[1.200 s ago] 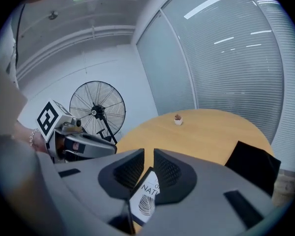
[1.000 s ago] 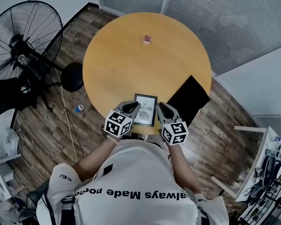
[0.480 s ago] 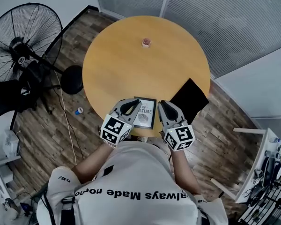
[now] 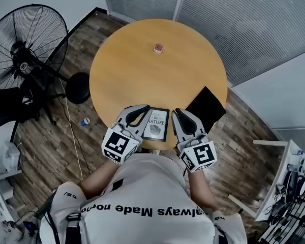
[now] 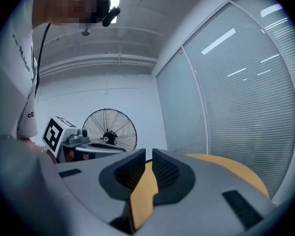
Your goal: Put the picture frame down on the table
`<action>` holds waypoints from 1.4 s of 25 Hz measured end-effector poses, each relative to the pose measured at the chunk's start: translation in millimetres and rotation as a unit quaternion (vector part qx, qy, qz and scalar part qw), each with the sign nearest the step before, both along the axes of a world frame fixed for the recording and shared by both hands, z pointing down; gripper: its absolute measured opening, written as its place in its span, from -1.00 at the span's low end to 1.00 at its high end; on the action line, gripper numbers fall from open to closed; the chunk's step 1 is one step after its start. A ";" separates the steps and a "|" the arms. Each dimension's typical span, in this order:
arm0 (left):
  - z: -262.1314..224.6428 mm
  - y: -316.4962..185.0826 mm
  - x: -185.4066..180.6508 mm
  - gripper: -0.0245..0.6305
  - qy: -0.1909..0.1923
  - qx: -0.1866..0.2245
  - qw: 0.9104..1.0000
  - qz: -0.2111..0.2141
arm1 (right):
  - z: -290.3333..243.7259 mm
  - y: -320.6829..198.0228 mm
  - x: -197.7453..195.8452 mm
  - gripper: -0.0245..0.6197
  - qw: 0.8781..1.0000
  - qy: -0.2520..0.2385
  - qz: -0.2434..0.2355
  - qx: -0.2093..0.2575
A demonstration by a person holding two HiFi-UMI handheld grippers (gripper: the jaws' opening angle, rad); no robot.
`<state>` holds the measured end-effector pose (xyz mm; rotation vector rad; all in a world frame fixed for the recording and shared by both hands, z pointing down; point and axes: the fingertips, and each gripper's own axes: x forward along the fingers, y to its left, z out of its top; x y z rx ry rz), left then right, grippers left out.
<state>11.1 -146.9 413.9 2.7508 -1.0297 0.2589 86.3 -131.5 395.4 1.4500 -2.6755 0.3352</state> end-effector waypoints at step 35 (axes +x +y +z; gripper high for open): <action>-74.6 22.0 -3.2 -0.81 0.042 0.055 0.998 0.000 | -72.5 28.0 -6.4 -0.74 0.998 0.005 -0.013 0.055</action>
